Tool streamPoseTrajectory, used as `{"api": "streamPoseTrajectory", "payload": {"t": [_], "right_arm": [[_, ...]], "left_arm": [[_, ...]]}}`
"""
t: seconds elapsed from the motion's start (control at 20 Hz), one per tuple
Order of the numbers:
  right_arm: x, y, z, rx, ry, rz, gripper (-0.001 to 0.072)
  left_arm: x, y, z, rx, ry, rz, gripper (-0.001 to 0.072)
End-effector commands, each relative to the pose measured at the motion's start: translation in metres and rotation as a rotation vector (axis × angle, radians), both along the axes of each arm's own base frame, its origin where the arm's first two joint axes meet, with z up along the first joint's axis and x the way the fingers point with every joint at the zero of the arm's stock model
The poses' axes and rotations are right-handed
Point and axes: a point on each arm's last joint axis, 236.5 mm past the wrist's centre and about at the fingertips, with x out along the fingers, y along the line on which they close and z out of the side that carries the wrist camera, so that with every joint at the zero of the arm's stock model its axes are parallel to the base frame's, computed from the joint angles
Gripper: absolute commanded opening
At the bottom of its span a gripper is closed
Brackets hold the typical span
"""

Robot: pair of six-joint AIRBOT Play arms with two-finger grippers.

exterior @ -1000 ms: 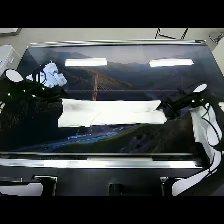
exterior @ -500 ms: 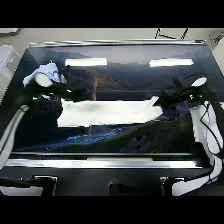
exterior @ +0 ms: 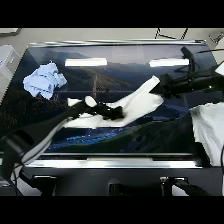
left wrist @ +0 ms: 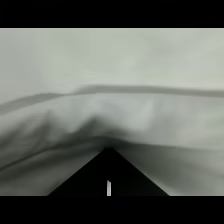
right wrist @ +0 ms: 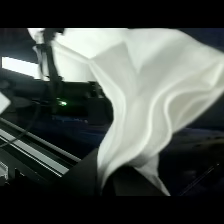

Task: Fold the clothes and pants, and hang the long-sleeved shirts on hangers.

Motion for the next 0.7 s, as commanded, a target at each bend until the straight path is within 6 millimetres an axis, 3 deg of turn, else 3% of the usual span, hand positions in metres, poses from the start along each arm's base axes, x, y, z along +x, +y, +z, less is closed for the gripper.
{"api": "streamPoseTrajectory", "payload": {"t": [0.0, 0.15, 0.25, 0.3, 0.4, 0.45, 0.55, 0.65], "right_arm": [[-0.021, 0.019, 0.031, 0.025, -0.041, -0.002, 0.0039], [-0.012, 0.033, 0.037, 0.039, -0.083, -0.012, 0.0039], [0.002, 0.046, 0.038, 0.067, -0.110, -0.035, 0.0040], [0.008, 0.056, 0.034, 0.088, -0.104, -0.029, 0.0040], [0.020, 0.086, 0.018, 0.146, -0.068, 0.004, 0.0040], [0.025, 0.104, 0.007, 0.179, -0.046, 0.026, 0.0040], [0.032, 0.148, -0.020, 0.244, 0.010, 0.069, 0.0040], [0.035, 0.195, -0.061, 0.286, 0.094, 0.086, 0.0040]], "left_arm": [[-0.006, -0.068, 0.000, -0.185, 0.121, 0.210, 0.0022], [-0.002, -0.089, 0.007, -0.221, 0.088, 0.270, 0.0022], [0.011, -0.071, 0.011, -0.199, -0.008, 0.181, 0.0019], [0.022, -0.049, 0.013, -0.160, -0.057, 0.131, 0.0018], [0.051, 0.015, 0.026, -0.043, -0.152, 0.061, 0.0018], [0.068, 0.061, 0.038, 0.034, -0.192, 0.053, 0.0018], [0.095, 0.160, 0.077, 0.186, -0.282, 0.079, 0.0018], [0.103, 0.250, 0.133, 0.295, -0.368, 0.151, 0.0018]]}}
